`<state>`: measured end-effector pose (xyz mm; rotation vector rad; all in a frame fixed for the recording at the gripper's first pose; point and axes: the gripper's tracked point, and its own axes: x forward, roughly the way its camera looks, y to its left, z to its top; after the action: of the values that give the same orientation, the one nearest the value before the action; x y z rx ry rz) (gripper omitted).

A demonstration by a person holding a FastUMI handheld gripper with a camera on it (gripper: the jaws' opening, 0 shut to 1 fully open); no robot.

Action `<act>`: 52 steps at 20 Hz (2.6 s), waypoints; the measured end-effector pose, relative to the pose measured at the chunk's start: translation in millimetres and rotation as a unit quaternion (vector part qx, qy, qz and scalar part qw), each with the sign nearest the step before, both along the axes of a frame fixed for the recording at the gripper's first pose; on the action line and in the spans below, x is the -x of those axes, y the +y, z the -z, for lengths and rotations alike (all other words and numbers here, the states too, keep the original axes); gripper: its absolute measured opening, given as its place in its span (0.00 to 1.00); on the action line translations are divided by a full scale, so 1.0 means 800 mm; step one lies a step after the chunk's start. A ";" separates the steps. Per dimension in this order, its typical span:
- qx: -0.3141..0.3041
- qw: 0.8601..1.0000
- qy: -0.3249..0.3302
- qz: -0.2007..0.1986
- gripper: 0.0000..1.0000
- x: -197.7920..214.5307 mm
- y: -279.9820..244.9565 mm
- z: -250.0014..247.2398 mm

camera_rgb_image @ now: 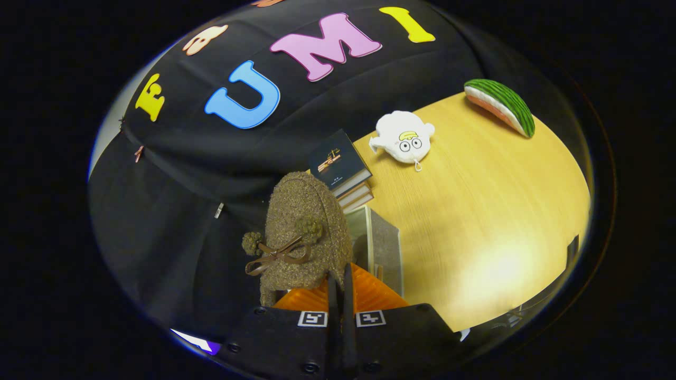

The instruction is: Open the storage box then place both shoes into the box .Put the left shoe in first, then the right shoe, with the right side of both shoes facing outward in a uniform manner.

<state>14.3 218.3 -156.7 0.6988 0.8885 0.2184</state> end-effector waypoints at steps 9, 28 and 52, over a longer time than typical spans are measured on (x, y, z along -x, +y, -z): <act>0.030 0.999 0.028 0.001 0.20 0.003 0.037 0.051; 0.145 0.963 -0.216 0.063 0.98 0.006 -0.161 -0.123; 0.294 0.869 -0.387 0.091 0.98 -0.024 -0.411 -0.188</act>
<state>33.1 -110.7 -6.4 0.0771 0.0823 0.0350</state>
